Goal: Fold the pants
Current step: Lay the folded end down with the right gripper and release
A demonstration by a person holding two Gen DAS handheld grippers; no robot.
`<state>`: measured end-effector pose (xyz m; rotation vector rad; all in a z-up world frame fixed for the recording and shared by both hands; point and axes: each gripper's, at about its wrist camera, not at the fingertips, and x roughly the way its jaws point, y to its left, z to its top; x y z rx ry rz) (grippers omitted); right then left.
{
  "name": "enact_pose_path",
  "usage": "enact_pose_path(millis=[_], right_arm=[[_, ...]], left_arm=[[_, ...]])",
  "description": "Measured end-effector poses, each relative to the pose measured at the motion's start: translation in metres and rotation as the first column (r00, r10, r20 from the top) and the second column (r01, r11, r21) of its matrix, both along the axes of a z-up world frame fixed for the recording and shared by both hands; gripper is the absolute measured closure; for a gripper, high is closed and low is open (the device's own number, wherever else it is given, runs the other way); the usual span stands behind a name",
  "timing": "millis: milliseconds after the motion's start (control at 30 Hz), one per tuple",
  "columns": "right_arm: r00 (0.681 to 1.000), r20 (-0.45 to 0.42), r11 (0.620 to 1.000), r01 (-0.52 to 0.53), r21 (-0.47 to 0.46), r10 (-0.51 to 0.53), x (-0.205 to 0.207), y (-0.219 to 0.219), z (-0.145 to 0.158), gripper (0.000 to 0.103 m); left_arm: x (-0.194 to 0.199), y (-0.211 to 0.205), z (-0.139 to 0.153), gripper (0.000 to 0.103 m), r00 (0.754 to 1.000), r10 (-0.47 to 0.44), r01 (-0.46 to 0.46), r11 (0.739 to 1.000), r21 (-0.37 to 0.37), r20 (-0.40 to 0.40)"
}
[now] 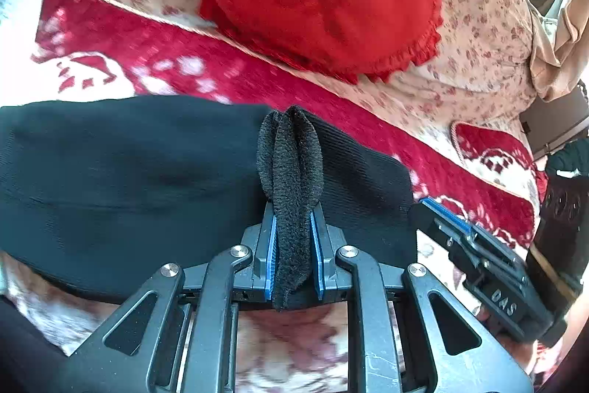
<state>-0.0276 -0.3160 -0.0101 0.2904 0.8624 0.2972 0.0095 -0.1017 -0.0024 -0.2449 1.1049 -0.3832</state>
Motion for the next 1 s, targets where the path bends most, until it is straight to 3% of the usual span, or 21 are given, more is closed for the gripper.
enact_pose_path(millis=[167, 233, 333, 633, 867, 933, 1000], right_arm=[[0.999, -0.029, 0.999, -0.017, -0.038, 0.016, 0.028, 0.024, -0.019, 0.078], [0.998, -0.062, 0.998, -0.017, -0.052, 0.014, 0.04, 0.032, -0.039, 0.078], [0.999, -0.036, 0.995, -0.027, -0.098, 0.023, 0.042, 0.038, -0.038, 0.078], [0.998, -0.032, 0.987, -0.056, -0.152, 0.052, 0.006, 0.03, -0.012, 0.078], [0.996, -0.06, 0.981, -0.078, -0.178, 0.069, -0.014, 0.038, -0.021, 0.078], [0.995, -0.065, 0.976, -0.091, -0.196, 0.08, -0.014, 0.043, -0.025, 0.078], [0.993, -0.077, 0.975, -0.104, -0.197, 0.09, -0.013, 0.048, -0.032, 0.078]], left_arm=[[0.004, 0.013, -0.033, 0.088, 0.996, 0.038, -0.037, 0.999, 0.023, -0.079], [0.003, 0.013, -0.035, 0.088, 0.997, 0.043, -0.041, 0.999, 0.021, -0.065], [0.0, 0.01, -0.028, 0.085, 0.999, 0.025, -0.022, 0.998, 0.052, -0.047], [-0.008, 0.017, -0.002, 0.084, 0.999, 0.043, -0.045, 0.995, 0.094, 0.022], [0.001, 0.0, -0.019, 0.084, 0.999, 0.036, -0.036, 0.991, 0.131, 0.001], [0.004, -0.002, -0.027, 0.076, 0.999, 0.04, -0.039, 0.989, 0.141, -0.004], [0.005, -0.001, -0.03, 0.075, 0.999, 0.046, -0.045, 0.989, 0.142, -0.006]])
